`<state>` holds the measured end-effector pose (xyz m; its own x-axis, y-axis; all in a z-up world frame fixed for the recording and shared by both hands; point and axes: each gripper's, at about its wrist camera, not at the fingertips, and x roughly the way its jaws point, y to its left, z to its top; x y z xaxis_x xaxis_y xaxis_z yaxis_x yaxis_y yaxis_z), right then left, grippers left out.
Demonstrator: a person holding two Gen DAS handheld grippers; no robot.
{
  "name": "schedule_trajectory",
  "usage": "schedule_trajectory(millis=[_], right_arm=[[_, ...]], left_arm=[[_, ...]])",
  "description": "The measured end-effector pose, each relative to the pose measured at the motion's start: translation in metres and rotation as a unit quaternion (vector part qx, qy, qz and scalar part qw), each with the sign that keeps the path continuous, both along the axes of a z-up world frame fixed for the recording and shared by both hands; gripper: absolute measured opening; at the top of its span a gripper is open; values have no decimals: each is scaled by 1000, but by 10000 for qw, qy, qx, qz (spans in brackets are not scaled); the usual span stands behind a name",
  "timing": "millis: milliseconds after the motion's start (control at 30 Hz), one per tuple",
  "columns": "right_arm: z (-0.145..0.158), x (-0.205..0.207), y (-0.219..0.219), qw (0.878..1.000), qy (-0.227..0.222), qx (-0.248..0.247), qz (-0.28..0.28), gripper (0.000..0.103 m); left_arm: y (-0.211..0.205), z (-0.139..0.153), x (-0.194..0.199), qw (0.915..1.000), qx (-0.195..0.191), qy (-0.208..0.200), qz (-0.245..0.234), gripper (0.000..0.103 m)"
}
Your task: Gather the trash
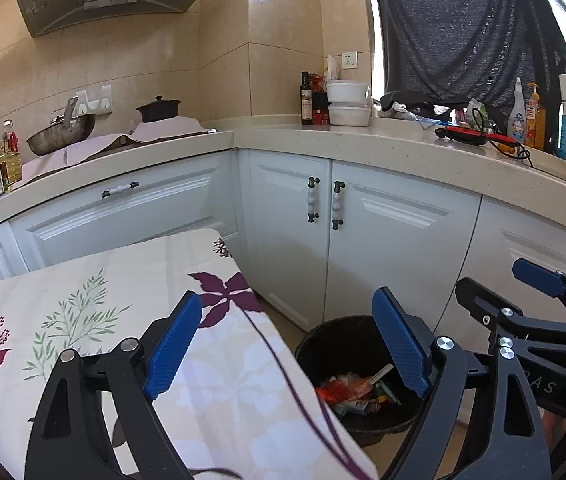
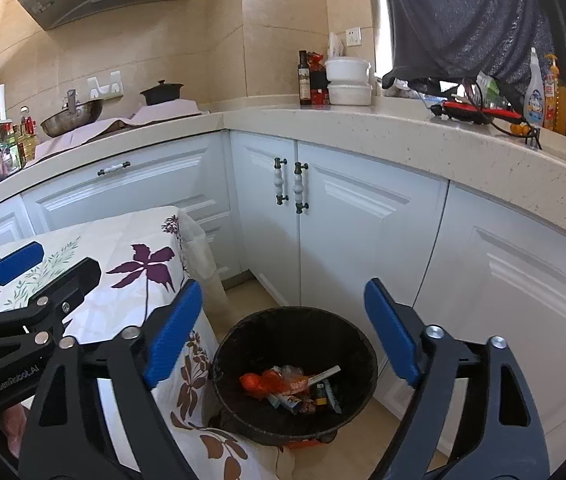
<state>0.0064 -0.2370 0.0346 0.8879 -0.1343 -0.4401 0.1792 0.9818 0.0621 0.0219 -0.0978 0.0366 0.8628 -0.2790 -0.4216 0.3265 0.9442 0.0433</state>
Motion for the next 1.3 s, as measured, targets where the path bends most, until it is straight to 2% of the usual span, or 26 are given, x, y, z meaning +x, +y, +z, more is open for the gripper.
schedule_trajectory(millis=[133,567,700,1300], right_arm=[[3,-12,8,10000,-67,-11,-26,87],[11,-38,30,9997,-153,-159,101,89],[12,-43,36,9996,-163,-192,141,89],[11,-51,45,9994,-194,-248,155,89]], left_arm=[[13,1,-11,9999,52,-75,54,85],[50,2,-32,9992,-84,36,397,85],[60,5,-40,9985,-165,-37,522,86],[69,3,-46,9979,-167,53,625,86]])
